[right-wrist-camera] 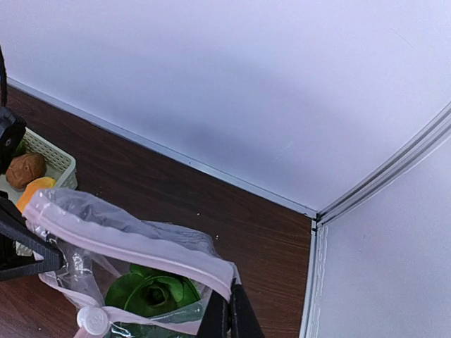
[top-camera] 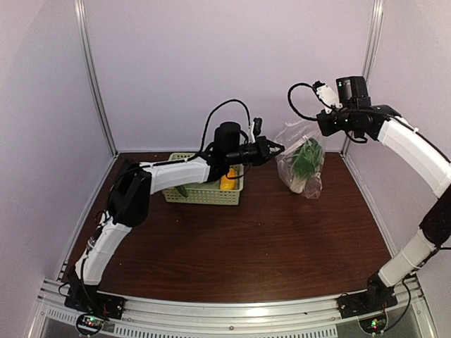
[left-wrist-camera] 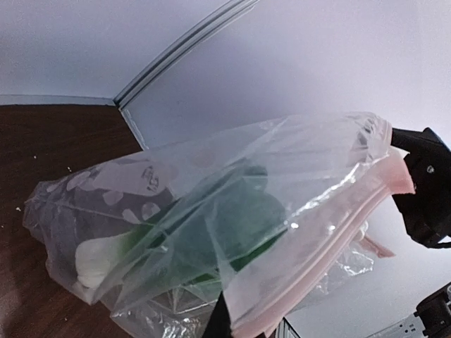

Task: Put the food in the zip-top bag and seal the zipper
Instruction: Adjust the zipper food storage bag at the center of the board.

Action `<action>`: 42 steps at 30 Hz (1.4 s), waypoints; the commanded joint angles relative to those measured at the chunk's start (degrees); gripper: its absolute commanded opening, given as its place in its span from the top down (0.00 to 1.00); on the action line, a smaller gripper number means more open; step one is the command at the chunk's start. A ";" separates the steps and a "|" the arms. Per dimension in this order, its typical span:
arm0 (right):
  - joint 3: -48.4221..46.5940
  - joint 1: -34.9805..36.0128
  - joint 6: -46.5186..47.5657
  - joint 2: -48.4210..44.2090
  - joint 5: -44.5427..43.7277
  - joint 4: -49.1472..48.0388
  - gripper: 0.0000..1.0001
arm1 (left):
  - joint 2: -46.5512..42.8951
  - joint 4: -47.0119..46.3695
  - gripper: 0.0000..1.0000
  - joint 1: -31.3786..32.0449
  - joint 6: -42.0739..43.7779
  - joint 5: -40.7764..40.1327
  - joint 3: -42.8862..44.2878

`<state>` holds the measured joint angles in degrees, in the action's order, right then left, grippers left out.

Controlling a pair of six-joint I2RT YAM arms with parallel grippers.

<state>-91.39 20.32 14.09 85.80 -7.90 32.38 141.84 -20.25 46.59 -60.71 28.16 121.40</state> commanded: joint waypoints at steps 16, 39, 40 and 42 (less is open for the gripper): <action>16.83 11.33 2.15 0.82 31.73 -3.97 1.00 | -18.57 16.09 1.00 -0.93 7.47 5.02 -26.50; 9.07 6.39 -0.86 1.51 20.13 -4.11 1.00 | -41.20 35.24 0.47 -5.53 24.91 -9.64 -41.50; 7.57 4.95 -0.76 1.74 19.04 -3.32 1.00 | -41.67 37.64 0.46 -6.53 24.82 -12.18 -41.81; 4.27 2.36 -0.67 2.23 17.11 -2.15 1.00 | -42.68 41.97 0.39 -8.77 23.70 -16.82 -42.94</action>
<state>-80.82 27.44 13.54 87.50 16.27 28.56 102.32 8.62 42.24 -39.57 22.81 78.46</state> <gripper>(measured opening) 0.002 0.563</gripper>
